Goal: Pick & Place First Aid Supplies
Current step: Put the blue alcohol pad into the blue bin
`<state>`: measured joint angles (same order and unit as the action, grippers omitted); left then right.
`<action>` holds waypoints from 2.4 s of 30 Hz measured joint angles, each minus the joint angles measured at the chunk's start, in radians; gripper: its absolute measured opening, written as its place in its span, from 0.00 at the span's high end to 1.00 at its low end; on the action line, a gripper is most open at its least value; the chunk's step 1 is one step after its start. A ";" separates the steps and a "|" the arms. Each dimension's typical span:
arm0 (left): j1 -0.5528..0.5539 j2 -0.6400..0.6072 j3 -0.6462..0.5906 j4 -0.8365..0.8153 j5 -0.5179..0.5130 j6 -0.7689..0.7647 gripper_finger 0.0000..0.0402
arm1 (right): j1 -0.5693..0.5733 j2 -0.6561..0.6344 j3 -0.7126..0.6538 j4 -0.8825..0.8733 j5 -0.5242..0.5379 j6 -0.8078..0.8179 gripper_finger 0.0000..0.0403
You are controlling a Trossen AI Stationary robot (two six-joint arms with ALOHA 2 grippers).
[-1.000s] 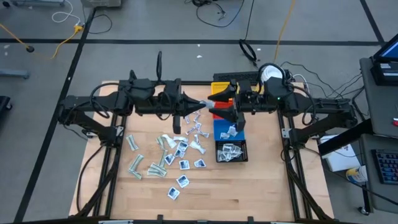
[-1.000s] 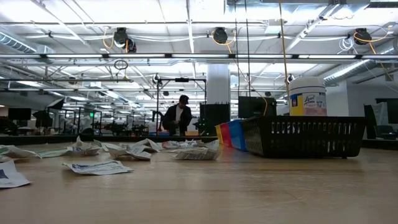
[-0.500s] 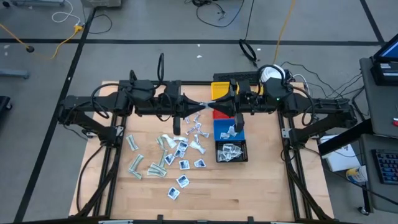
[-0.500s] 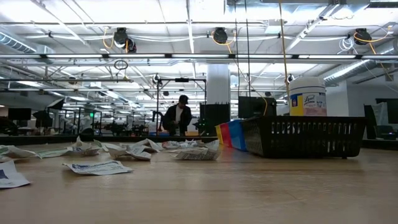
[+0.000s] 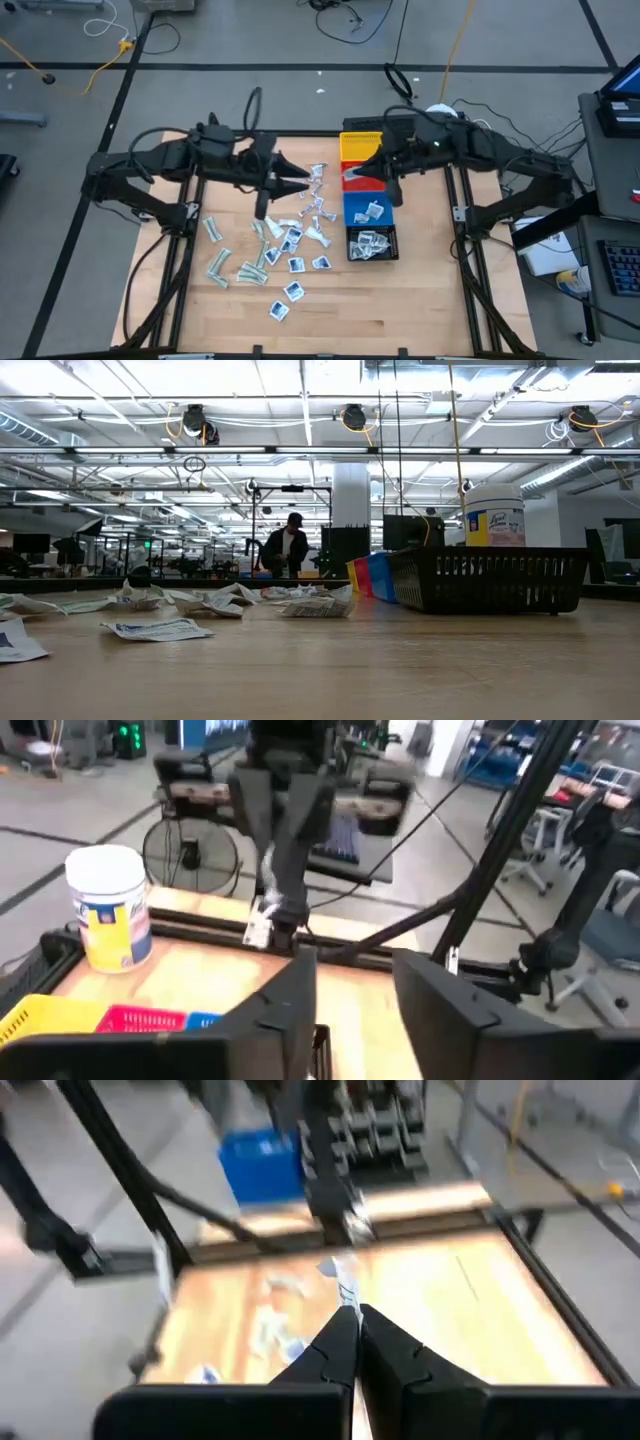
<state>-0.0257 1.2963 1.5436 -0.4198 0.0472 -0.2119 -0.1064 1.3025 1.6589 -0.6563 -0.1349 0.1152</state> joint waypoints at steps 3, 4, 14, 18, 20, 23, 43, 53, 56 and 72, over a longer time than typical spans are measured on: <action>0.000 -0.027 0.000 -0.013 0.000 -0.005 0.58 | -0.047 0.038 0.063 -0.199 0.000 -0.048 1.00; 0.000 -0.028 0.001 -0.009 0.000 -0.007 0.57 | -0.063 0.056 0.086 -0.242 0.000 -0.060 1.00; 0.000 -0.035 0.001 -0.019 0.005 -0.035 0.53 | -0.100 0.177 -0.013 -0.400 0.008 -0.166 1.00; 0.000 -0.037 0.001 -0.018 0.005 -0.035 0.53 | -0.099 0.176 -0.182 -0.332 0.082 -0.179 1.00; 0.000 -0.037 0.001 -0.016 0.005 -0.035 0.53 | -0.096 0.177 -0.271 -0.272 0.106 -0.182 1.00; 0.000 -0.035 0.001 -0.018 0.005 -0.032 0.53 | -0.084 0.174 -0.402 -0.154 0.107 -0.181 1.00; 0.000 -0.035 0.001 -0.022 0.006 -0.037 0.53 | -0.047 0.175 -0.682 0.180 0.192 -0.147 0.59; 0.000 -0.035 0.001 -0.094 0.007 0.005 0.53 | -0.029 0.106 -0.566 0.352 0.211 -0.086 0.40; 0.003 -0.035 0.001 -0.117 0.004 0.008 0.53 | -0.017 0.065 -0.534 0.465 0.209 -0.017 0.39; -0.016 -0.031 0.000 -0.312 0.080 0.020 0.53 | 0.129 -0.022 -0.386 0.831 0.162 0.135 0.39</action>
<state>-0.0422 1.2658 1.5440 -0.7317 0.1270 -0.1915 0.0226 1.2802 1.2732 0.1746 0.0273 0.2504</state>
